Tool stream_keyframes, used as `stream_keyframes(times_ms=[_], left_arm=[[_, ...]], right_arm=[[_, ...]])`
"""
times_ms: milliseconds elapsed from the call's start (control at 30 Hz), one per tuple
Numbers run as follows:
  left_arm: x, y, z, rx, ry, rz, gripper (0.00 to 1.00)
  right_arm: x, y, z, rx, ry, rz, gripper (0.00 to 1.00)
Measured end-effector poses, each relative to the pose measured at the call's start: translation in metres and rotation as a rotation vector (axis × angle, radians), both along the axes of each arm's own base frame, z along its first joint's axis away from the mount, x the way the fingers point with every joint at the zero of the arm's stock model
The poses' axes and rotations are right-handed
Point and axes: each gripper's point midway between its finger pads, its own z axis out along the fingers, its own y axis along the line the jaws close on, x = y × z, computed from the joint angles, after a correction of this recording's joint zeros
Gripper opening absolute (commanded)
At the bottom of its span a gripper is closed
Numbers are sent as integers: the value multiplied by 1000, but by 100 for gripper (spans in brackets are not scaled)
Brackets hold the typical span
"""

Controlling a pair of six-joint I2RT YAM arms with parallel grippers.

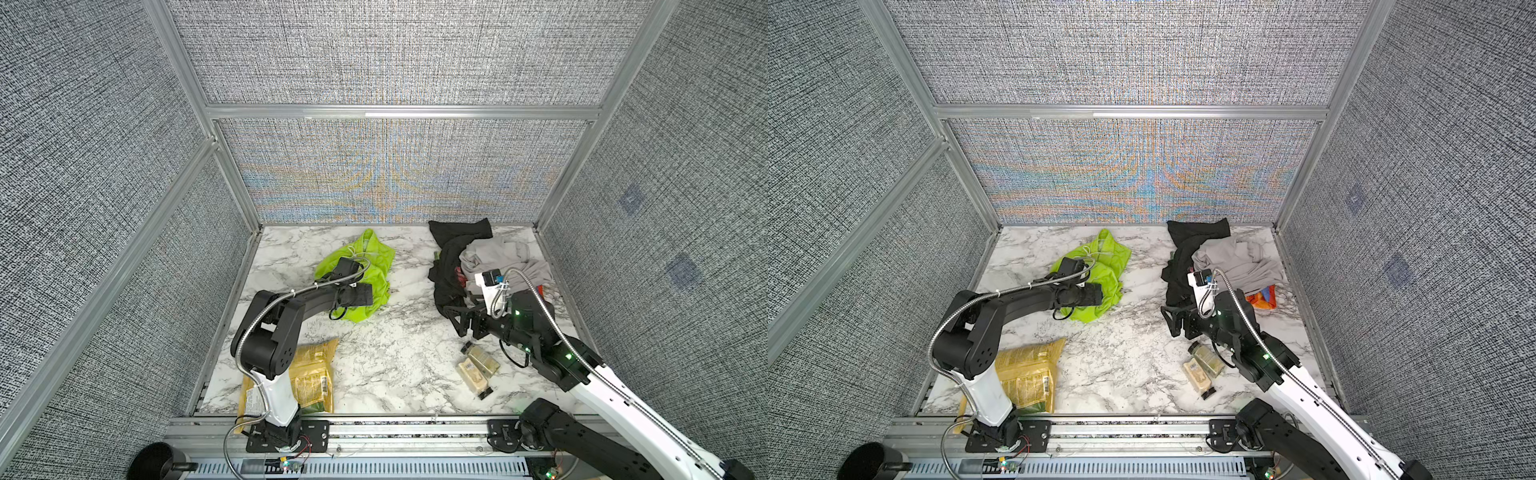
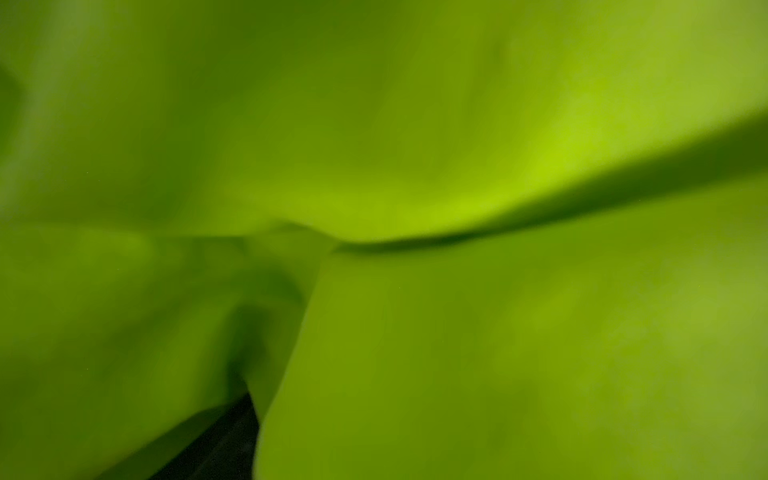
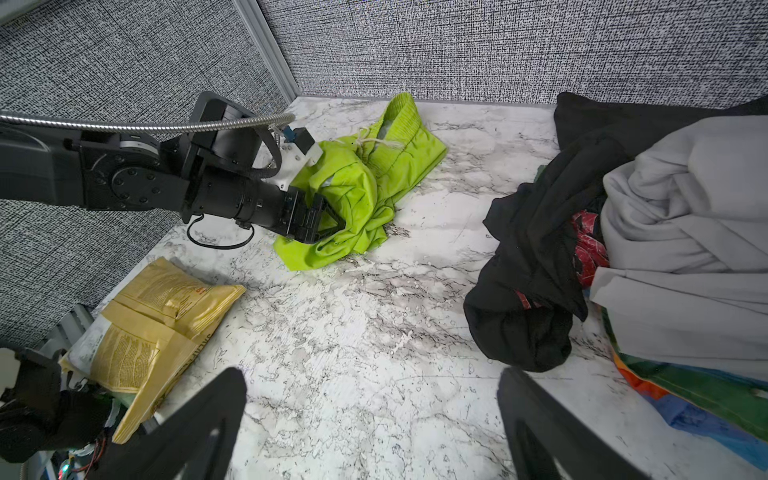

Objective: Pick out a specific cloth from the pile

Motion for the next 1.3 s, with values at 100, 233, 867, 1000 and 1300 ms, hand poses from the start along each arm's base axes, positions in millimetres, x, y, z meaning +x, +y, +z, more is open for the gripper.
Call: stream_keyframes(times_ms=[100,233,867,1000,1300], left_arm=[[0,-1,12,-13,-25,-2,94],[1,-1,31,-29,-62,-2,94],[-47,21,141,-106,-337,-26,98],[-60,36,153,-80,-413,-1,99],[-80,79,140,30,-519,123,99]], right_arm=[[0,2,-2,0,7,8,99],[0,6,-3,8,21,22,99],[-5,0,20,19,-37,21,99],[-9,-6,20,-9,-51,17,99],[-10,-16,12,-71,-47,-7,99]])
